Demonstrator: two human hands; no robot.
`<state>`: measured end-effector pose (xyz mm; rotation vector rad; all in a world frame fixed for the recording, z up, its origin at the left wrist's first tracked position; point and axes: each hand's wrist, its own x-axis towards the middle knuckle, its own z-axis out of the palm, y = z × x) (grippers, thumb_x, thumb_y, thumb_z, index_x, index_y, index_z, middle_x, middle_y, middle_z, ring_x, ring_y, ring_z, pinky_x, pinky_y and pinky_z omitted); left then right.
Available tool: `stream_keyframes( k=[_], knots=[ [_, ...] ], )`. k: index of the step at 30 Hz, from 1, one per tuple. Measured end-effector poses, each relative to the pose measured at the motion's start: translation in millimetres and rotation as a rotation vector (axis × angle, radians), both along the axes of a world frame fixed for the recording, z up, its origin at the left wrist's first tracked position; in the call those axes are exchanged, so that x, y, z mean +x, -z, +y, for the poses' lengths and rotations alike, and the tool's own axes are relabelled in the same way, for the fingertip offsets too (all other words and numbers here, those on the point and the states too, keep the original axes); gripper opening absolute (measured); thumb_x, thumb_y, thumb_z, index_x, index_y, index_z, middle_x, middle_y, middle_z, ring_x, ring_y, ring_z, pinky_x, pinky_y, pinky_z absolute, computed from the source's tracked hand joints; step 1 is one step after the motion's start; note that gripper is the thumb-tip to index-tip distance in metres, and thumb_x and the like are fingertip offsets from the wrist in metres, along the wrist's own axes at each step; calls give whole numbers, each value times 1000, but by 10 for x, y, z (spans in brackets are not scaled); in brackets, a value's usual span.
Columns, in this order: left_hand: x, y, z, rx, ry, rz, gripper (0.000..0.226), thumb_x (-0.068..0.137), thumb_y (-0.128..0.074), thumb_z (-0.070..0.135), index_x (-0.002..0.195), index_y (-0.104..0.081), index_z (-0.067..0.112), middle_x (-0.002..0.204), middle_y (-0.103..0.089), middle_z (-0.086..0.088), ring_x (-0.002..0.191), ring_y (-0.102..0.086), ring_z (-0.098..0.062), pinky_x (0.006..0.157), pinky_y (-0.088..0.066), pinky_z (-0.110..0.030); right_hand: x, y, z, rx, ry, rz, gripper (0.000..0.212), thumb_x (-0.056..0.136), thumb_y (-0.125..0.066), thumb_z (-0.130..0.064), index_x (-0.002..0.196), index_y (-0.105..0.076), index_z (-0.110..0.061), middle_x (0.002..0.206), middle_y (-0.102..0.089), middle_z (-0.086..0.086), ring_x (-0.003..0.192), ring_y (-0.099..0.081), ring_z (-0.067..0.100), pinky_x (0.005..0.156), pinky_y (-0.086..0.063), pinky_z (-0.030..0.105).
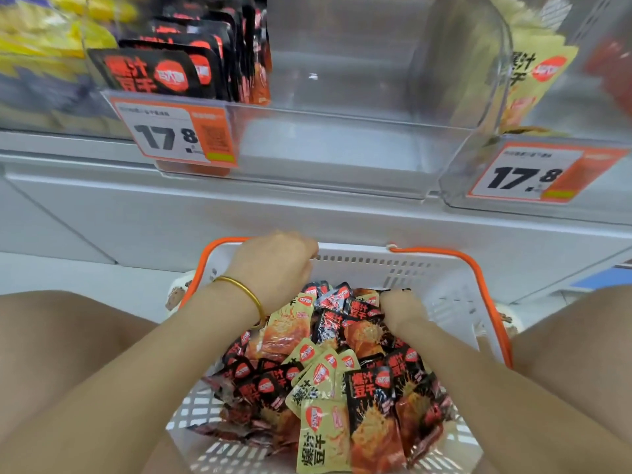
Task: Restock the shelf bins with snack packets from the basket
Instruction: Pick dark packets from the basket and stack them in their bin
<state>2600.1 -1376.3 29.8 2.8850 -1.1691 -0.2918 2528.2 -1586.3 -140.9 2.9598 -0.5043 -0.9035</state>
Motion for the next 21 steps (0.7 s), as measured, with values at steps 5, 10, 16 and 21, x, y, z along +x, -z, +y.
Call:
stream_keyframes(
  k=[5,10,16,21],
  knots=[
    [24,-60,-43,-44,-6,90,32,97,-43,23,128,-52,21,128,-55,-2,117,-51,-22,93,-47,-39,338,-655,109,327,-98,-21,16,85,-67,-14,99,-65,-5,101,-65,9,89,-57,23,72,-41,26],
    [50,-104,-36,-10,16,251,41,91,-58,33,129,-51,20,128,-56,-3,117,-51,-22,96,-43,-37,403,-1594,343,529,-242,-182,8,85,-68,-18,85,-66,-10,72,-55,1,66,-47,14,55,-31,24],
    [141,-383,145,-329,-98,369,6,84,-68,16,88,-64,15,78,-59,1,80,-59,-20,73,-46,-30,275,-2049,510,1036,97,-461,6,82,-70,-11,85,-65,-12,70,-66,-2,61,-59,7,58,-46,20],
    [246,-679,388,-811,-231,403,22,82,-68,5,73,-57,22,72,-59,-1,63,-53,-11,65,-47,-29,259,-2326,694,1343,253,-592,19,81,-65,5,92,-62,-11,74,-68,-1,65,-66,12,57,-59,27]
  ],
)
